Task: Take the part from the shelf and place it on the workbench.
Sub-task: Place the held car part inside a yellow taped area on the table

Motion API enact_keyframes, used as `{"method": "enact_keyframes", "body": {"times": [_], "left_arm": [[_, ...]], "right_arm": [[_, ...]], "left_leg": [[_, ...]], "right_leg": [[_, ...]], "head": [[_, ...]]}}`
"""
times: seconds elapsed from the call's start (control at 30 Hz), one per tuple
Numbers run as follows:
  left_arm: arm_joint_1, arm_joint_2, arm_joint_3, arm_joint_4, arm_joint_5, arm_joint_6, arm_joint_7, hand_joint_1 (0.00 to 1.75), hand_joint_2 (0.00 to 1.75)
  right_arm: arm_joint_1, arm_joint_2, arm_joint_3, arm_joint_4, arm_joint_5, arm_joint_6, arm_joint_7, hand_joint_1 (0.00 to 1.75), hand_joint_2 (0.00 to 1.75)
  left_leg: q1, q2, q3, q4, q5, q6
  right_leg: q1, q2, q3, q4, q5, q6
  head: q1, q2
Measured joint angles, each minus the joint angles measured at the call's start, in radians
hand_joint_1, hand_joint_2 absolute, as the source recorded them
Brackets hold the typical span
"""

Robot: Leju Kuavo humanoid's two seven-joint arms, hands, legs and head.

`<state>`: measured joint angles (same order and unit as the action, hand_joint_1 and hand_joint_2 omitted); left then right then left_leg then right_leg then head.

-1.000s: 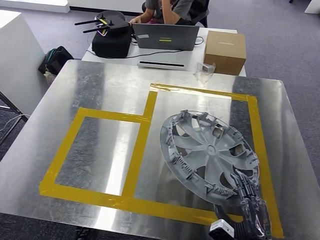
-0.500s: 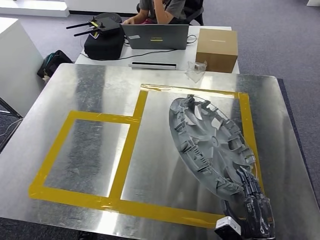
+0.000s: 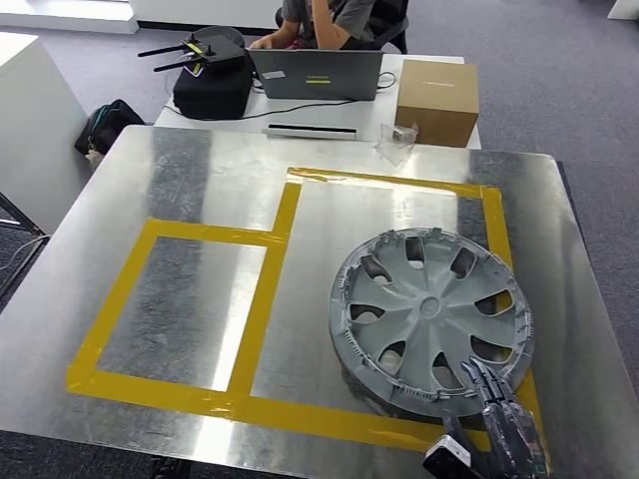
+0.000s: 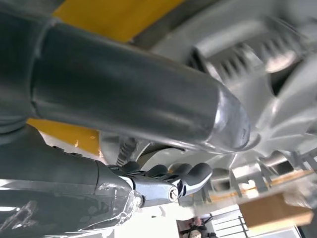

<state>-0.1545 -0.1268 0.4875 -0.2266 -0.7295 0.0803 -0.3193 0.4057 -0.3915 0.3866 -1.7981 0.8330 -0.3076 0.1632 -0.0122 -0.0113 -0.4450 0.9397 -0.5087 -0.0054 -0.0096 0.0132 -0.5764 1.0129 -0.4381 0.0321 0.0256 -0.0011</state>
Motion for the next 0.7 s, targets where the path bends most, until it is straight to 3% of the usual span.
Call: {"method": "enact_keyframes", "body": {"times": [0.1,0.3,0.53,0.7], "left_arm": [[-0.003,0.0,0.0,0.0,-0.002,-0.002,0.005,0.0,0.0],[-0.003,0.0,0.0,0.0,-0.003,-0.003,0.006,0.0,0.0],[-0.002,0.0,0.0,0.0,0.004,-0.003,0.002,0.0,0.0],[-0.001,-0.001,0.008,0.0,0.023,-0.003,-0.011,0.0,0.0]], "right_arm": [[0.0,-0.038,0.005,0.0,0.037,0.022,0.046,0.0,0.0],[-0.002,-0.079,0.007,-0.001,0.045,0.03,0.059,0.0,0.0],[0.004,-0.084,0.021,-0.022,0.061,-0.049,0.002,0.0,0.0],[0.012,-0.04,0.073,-0.094,0.219,-0.192,-0.012,0.0,0.0]], "left_leg": [[-0.001,0.0,0.0,0.0,0.0,0.001],[-0.001,0.0,0.0,0.0,0.0,0.002],[-0.001,0.0,-0.001,0.0,0.0,0.003],[-0.004,0.0,-0.006,0.001,0.005,0.026]], "right_leg": [[-0.001,0.0,0.001,-0.002,0.0,0.0],[-0.001,-0.001,0.003,-0.005,0.001,0.002],[-0.001,0.0,0.003,-0.006,0.002,0.003],[-0.005,0.0,0.002,-0.017,0.013,0.02]], "head": [[0.0,0.0],[0.0,0.0],[0.0,0.0],[-0.001,0.0]]}}
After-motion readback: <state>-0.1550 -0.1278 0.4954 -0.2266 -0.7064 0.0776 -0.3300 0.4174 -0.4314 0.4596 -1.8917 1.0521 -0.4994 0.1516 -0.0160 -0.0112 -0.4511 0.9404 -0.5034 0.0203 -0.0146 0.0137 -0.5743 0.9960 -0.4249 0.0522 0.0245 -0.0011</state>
